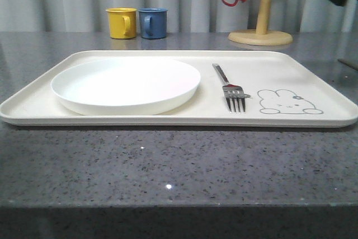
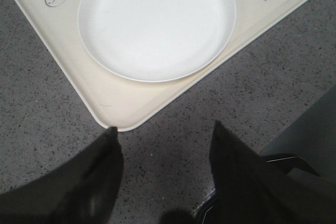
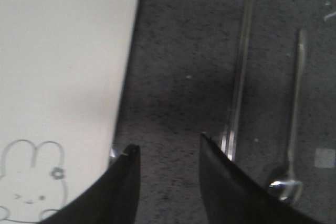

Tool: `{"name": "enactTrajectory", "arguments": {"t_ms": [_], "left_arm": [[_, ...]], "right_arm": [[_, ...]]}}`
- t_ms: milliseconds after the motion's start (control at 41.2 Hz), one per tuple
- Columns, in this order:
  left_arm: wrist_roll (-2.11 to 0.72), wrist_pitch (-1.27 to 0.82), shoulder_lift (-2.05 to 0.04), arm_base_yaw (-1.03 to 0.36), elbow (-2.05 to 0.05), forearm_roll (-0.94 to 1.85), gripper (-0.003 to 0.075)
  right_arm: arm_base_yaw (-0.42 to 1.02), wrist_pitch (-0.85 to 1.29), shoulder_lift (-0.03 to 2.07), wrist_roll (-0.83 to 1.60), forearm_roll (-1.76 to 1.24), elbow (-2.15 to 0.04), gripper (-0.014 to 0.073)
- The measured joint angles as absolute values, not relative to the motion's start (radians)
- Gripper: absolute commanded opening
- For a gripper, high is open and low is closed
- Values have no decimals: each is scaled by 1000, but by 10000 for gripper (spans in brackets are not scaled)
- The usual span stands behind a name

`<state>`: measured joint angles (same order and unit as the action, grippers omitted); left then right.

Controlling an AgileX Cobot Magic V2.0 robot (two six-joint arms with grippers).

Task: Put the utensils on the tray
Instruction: 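Grasp the steel chopsticks with the right gripper and lift them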

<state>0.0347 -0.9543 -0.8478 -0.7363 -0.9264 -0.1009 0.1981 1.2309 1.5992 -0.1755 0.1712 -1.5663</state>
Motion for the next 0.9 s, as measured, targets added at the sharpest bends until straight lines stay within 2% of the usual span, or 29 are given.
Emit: {"name": "enactTrajectory", "arguments": {"t_ms": [194, 339, 800, 897], "left_arm": [[35, -954, -848, -736, -926, -101, 356], [35, -954, -848, -736, -926, -101, 356], [35, -954, -848, -736, -926, -101, 356], [35, -954, -848, -736, -926, -101, 356]], "right_arm": [[18, 1235, 1624, -39, 99, -1541, 308], [-65, 1239, 1672, 38, 34, -1525, 308], [-83, 1228, 1829, 70, -7, -1523, 306], [-83, 1228, 1841, 71, -7, -1523, 249]]}}
